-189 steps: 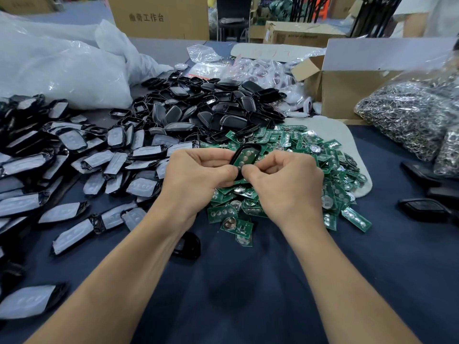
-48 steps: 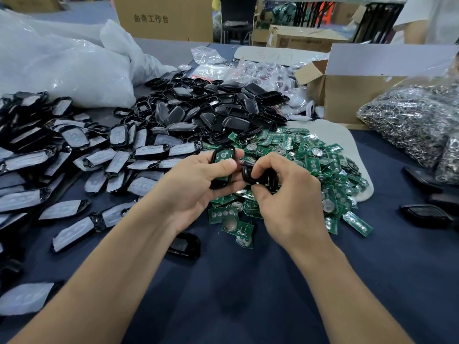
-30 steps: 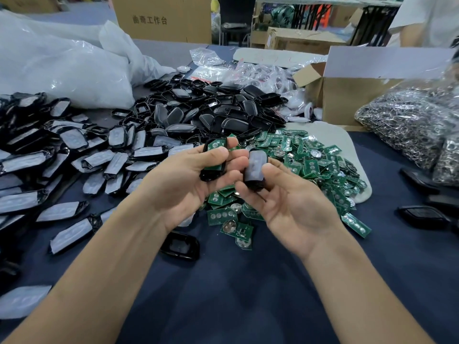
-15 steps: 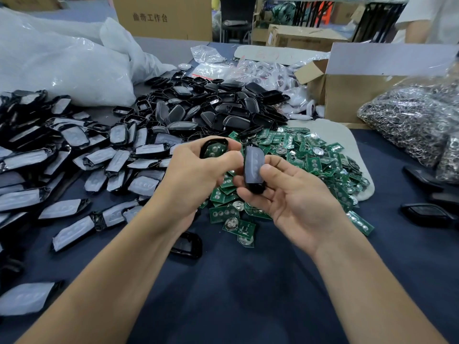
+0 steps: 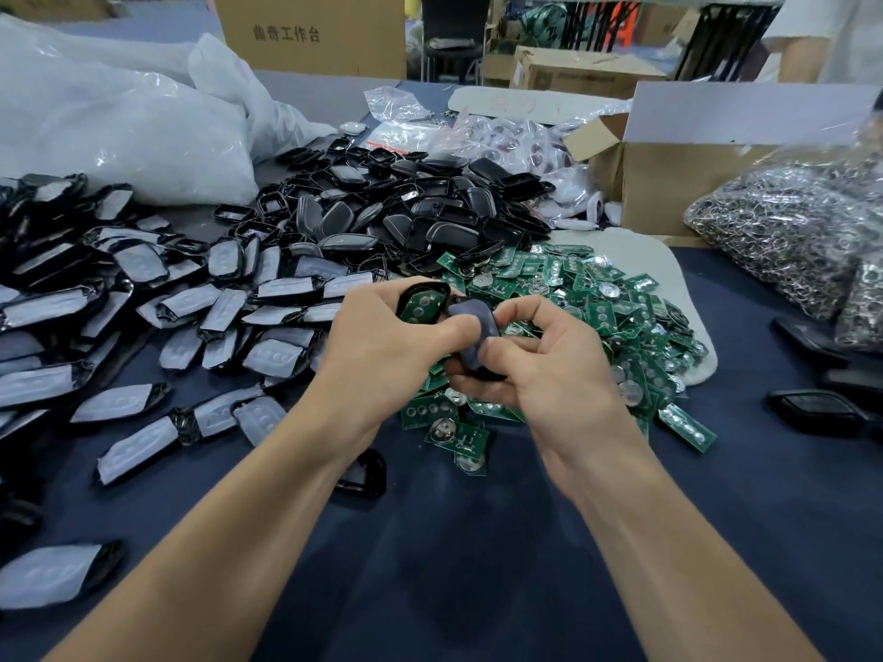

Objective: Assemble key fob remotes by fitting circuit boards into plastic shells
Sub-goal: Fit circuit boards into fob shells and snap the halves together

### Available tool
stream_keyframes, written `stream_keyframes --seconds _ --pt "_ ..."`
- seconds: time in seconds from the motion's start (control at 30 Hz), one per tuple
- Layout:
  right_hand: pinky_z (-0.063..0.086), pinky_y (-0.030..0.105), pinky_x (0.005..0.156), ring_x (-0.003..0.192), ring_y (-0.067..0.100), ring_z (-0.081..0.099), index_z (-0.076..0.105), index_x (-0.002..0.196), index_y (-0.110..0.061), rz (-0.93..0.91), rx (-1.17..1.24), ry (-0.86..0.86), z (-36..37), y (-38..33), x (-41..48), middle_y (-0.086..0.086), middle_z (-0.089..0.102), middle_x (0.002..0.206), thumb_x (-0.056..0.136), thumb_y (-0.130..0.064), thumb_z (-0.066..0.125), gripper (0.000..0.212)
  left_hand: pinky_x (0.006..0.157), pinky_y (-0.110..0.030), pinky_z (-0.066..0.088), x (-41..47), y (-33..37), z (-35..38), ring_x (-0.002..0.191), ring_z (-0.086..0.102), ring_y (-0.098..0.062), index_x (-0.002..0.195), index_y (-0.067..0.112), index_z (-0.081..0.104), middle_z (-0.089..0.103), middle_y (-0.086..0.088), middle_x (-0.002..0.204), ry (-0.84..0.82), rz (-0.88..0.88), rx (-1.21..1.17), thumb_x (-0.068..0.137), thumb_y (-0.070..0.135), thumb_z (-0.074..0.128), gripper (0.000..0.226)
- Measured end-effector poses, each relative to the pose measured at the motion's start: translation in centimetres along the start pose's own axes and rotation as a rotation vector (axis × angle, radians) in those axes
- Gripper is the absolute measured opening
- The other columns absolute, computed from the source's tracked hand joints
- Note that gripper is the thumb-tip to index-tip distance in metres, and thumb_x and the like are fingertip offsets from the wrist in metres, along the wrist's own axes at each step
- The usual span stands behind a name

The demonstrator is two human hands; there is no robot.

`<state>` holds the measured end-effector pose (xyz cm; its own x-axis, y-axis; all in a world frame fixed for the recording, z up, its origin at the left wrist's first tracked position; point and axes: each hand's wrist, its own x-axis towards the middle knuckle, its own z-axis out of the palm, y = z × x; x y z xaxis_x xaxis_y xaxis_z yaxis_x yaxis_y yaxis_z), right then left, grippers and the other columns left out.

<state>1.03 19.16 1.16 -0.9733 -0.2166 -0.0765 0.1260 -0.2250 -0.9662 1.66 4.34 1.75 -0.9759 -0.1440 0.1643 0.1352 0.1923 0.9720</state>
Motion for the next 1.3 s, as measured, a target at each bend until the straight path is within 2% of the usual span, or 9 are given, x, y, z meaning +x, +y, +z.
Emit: stream_keyframes --seconds 0.1,0.27,0.33,0.57,0.7,0.77,0.9,1.13,1.3 --pt "0.062 0.033 0.062 0.067 0.026 0.076 0.057 0.098 -0.005 -0.022 -0.042 0.009 0.0 0.1 -0.1 0.017 0.076 0.076 0.091 0.017 0.055 0.023 0.062 -0.037 0.042 0.1 -0.1 0.0 0.066 0.051 -0.018 0.080 -0.006 0.066 0.065 -0.029 0.078 -0.023 0.011 0.007 0.070 0.019 0.078 0.029" --pt "0.063 0.036 0.072 0.079 0.031 0.073 0.065 0.096 0.000 0.184 0.273 -0.185 -0.8 -0.7 0.1 0.021 0.071 0.093 0.089 0.001 0.064 0.008 0.055 -0.021 0.044 0.5 -0.5 -0.3 0.054 0.054 -0.010 0.070 0.004 0.070 0.062 -0.003 0.062 -0.048 -0.053 -0.142 0.070 0.010 0.076 0.008" --pt "0.063 0.040 0.079 0.085 0.034 0.073 0.062 0.122 0.006 0.261 0.343 -0.276 -1.5 -1.2 0.0 0.022 0.071 0.100 0.085 -0.012 0.064 0.040 0.048 -0.016 0.040 0.6 -0.4 -0.8 0.049 0.051 -0.007 0.067 0.013 0.069 0.058 0.002 0.057 -0.109 -0.082 -0.208 0.072 0.009 0.076 0.010" --pt "0.060 0.041 0.085 0.091 0.033 0.071 0.048 0.134 -0.011 0.341 0.485 -0.392 -2.2 -0.9 0.2 0.016 0.069 0.106 0.087 -0.006 0.069 0.051 0.048 -0.014 0.041 0.4 -0.3 -0.9 0.051 0.053 -0.002 0.064 0.021 0.074 0.061 0.009 0.058 -0.149 -0.083 -0.192 0.080 0.007 0.078 0.022" --pt "0.062 0.041 0.084 0.095 0.036 0.073 0.061 0.134 0.005 0.371 0.631 -0.376 -2.0 -0.8 0.3 0.020 0.071 0.111 0.079 -0.004 0.073 0.057 0.052 -0.015 0.042 0.3 0.0 -0.6 0.060 0.057 -0.004 0.096 0.015 0.080 0.068 0.009 0.072 -0.091 -0.133 -0.256 0.085 0.018 0.078 0.012" --pt "0.063 0.040 0.082 0.095 0.035 0.074 0.071 0.119 0.008 0.371 0.675 -0.350 -2.1 -0.8 0.3 0.024 0.072 0.109 0.076 -0.004 0.075 0.045 0.055 -0.019 0.046 0.5 0.1 -0.7 0.066 0.058 -0.008 0.114 0.006 0.074 0.067 0.004 0.078 -0.033 -0.232 -0.359 0.084 0.033 0.073 0.040" --pt "0.062 0.043 0.090 0.098 0.035 0.075 0.064 0.123 0.009 0.329 0.713 -0.273 -2.1 -0.6 0.5 0.026 0.073 0.111 0.084 -0.004 0.066 0.041 0.065 -0.029 0.060 0.7 0.5 -0.8 0.073 0.071 -0.021 0.111 -0.003 0.067 0.074 -0.013 0.086 0.066 -0.344 -0.617 0.101 0.005 0.043 0.028" --pt "0.059 0.029 0.074 0.092 0.019 0.056 0.053 0.146 -0.006 0.302 0.582 -0.169 -1.9 -0.5 0.7 0.007 0.072 0.102 0.074 -0.012 0.071 0.074 0.078 -0.034 0.064 0.3 0.3 -0.5 0.102 0.076 -0.024 0.101 0.007 0.068 0.079 -0.012 0.106 0.055 -0.296 -0.342 0.104 0.001 0.050 0.019" --pt "0.060 0.032 0.083 0.088 0.019 0.064 0.063 0.120 -0.017 0.259 0.536 -0.189 -1.8 -0.4 0.7 0.006 0.076 0.102 0.075 -0.006 0.070 0.047 0.071 -0.027 0.060 0.2 0.5 -0.8 0.083 0.074 -0.010 0.096 0.016 0.076 0.081 -0.002 0.095 0.113 -0.301 -0.227 0.093 0.007 0.072 0.010"
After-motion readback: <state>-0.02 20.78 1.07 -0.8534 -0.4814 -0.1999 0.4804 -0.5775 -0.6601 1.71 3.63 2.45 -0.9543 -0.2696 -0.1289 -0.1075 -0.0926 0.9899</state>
